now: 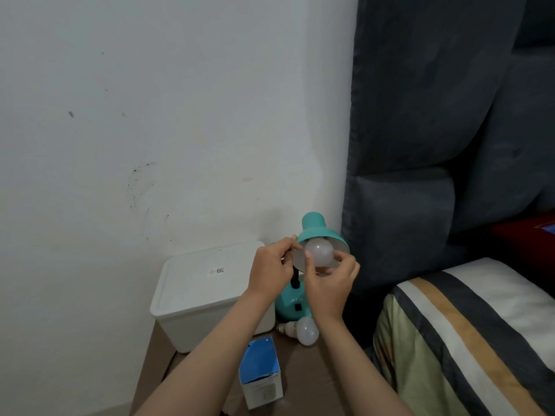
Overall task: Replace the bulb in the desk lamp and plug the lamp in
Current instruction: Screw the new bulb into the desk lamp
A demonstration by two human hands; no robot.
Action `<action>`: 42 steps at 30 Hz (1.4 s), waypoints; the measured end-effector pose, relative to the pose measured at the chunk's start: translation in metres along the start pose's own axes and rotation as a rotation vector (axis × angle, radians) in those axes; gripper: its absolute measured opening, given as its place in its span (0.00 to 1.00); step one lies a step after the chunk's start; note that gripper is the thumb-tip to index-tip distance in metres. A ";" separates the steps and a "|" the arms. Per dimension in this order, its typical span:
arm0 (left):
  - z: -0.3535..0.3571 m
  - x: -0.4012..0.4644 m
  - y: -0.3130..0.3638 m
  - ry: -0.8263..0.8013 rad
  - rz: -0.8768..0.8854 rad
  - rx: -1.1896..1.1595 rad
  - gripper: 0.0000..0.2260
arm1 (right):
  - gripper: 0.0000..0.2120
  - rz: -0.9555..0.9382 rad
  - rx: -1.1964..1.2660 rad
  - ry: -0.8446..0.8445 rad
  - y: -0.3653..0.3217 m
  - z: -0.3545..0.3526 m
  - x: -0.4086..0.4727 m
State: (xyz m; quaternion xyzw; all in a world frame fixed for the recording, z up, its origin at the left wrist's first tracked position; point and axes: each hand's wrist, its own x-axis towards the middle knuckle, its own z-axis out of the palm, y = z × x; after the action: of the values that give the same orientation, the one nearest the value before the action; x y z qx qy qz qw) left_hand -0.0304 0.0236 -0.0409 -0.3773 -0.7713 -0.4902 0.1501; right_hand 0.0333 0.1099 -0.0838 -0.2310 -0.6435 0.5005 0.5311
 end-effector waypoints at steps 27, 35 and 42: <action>0.000 0.001 0.001 -0.005 0.005 0.014 0.11 | 0.22 -0.125 -0.045 0.028 0.006 0.006 -0.001; 0.000 0.000 0.001 -0.011 -0.002 0.000 0.12 | 0.22 -0.058 -0.008 0.021 0.002 0.002 -0.002; 0.000 0.001 -0.001 -0.006 -0.009 0.003 0.12 | 0.23 -0.155 -0.023 0.025 0.005 0.006 -0.006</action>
State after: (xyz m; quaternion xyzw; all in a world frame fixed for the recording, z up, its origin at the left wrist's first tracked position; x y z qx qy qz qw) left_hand -0.0316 0.0239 -0.0406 -0.3751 -0.7743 -0.4883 0.1461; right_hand 0.0281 0.1046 -0.0908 -0.1928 -0.6586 0.4474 0.5735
